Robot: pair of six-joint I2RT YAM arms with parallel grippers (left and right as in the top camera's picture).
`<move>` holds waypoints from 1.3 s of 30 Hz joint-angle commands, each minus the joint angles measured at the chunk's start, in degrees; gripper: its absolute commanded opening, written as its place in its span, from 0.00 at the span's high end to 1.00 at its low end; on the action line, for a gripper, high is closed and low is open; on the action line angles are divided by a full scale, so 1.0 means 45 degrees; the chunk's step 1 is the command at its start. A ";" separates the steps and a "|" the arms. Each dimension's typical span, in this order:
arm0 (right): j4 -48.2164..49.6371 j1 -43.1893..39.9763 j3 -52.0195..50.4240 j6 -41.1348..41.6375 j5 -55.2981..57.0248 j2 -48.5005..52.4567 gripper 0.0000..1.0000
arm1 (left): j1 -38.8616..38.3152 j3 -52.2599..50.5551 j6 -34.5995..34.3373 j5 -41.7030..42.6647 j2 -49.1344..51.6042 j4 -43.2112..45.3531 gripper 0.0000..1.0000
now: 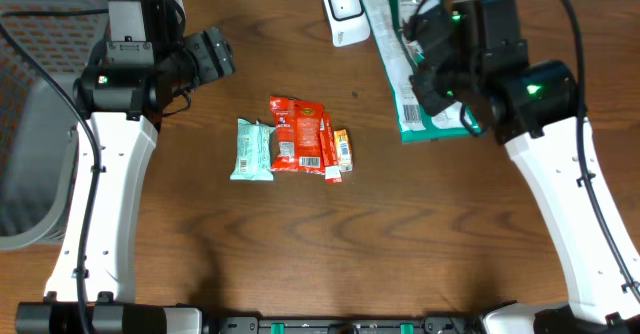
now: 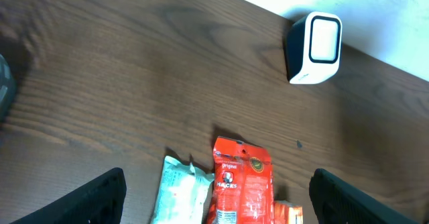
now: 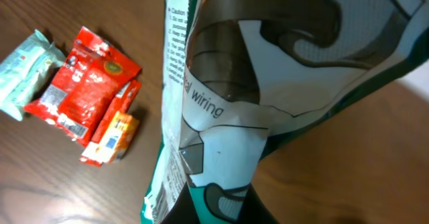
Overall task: Scan the item barcode
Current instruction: 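Lift the gloves pack with the right gripper toward the scanner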
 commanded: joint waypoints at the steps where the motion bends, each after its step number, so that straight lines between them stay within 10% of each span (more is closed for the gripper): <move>1: 0.0053 0.0554 0.0933 -0.1200 0.1481 -0.0296 0.99 | 0.0039 0.0044 0.0097 -0.0029 -0.0092 0.0005 0.12; 18: 0.1030 0.1938 0.4231 -0.5202 0.3594 0.2215 0.99 | 0.0039 0.0044 0.0097 -0.0029 -0.0092 0.0005 0.12; 39: 0.8937 0.2239 0.4231 -1.1594 0.5226 0.7096 0.99 | 0.0039 0.0044 0.0097 -0.0029 -0.0092 0.0005 0.12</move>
